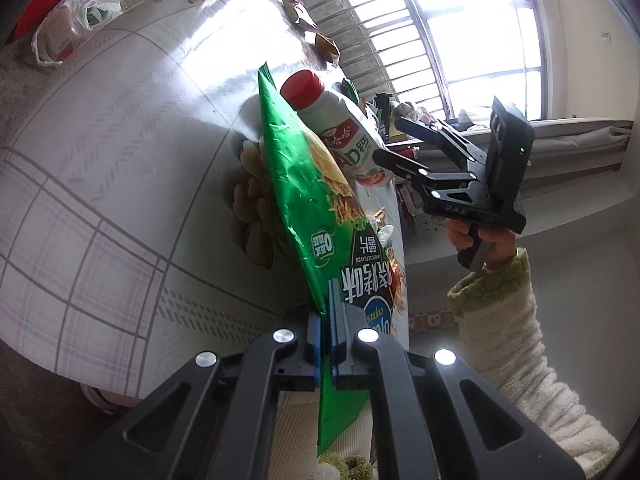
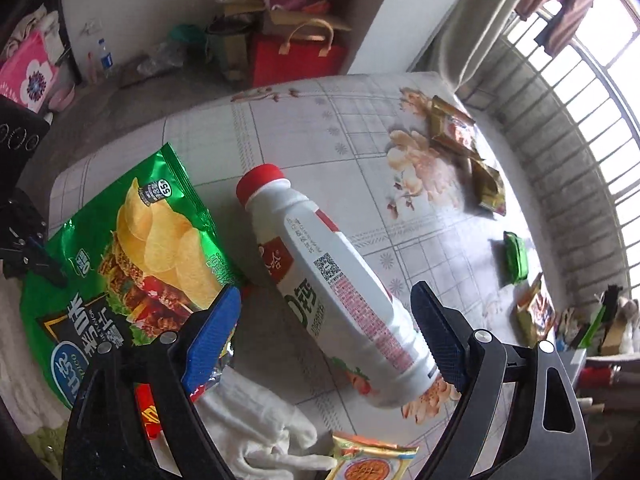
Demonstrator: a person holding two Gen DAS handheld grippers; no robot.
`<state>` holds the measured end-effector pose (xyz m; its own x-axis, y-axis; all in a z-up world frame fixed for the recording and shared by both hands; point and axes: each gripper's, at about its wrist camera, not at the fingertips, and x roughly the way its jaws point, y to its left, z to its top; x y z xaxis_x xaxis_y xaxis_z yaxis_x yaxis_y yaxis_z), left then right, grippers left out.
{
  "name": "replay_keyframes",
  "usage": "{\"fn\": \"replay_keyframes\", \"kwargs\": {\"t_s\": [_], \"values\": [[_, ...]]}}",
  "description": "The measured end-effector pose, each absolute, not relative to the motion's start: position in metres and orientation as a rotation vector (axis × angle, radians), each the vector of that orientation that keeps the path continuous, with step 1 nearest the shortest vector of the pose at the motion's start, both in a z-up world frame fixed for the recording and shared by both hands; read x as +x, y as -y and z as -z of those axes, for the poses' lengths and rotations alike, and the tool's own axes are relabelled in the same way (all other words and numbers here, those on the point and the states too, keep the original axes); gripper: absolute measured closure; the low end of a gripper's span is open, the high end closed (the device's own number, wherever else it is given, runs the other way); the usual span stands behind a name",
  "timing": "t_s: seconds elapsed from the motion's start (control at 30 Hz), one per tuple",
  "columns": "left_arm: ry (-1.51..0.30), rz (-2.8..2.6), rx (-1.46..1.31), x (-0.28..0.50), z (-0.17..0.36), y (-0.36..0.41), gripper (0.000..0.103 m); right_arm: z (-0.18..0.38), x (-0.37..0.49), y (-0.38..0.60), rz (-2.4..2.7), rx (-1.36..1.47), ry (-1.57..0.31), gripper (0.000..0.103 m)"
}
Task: Collect trash
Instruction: 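Carry the chip bag and milk bottle over the blue wastebasket with both tools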
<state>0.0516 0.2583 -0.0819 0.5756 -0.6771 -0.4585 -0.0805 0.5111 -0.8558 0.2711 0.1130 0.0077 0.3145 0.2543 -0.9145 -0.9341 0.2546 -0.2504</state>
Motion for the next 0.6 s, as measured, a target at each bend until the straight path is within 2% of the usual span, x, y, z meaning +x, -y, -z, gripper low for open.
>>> {"fn": "replay_keyframes", "kwargs": {"t_s": [0.13,0.23,0.43,0.6], "values": [[-0.913,0.414,-0.959,0.049,0.081,-0.260,0.101,0.025,0.277,-0.132,-0.965,-1.128,-0.916,0.022],[-0.903,0.411,-0.954,0.049,0.079,-0.261,0.101,0.038,0.283,-0.131,-0.936,-1.133,-0.943,0.031],[-0.809,0.429,-0.928,0.047,0.059,-0.265,0.102,0.016,0.292,-0.109,-0.888,-0.893,-0.929,0.041],[-0.702,0.434,-0.833,0.045,0.027,-0.260,0.102,-0.011,0.301,-0.066,-0.734,-0.592,-0.890,0.042]]}}
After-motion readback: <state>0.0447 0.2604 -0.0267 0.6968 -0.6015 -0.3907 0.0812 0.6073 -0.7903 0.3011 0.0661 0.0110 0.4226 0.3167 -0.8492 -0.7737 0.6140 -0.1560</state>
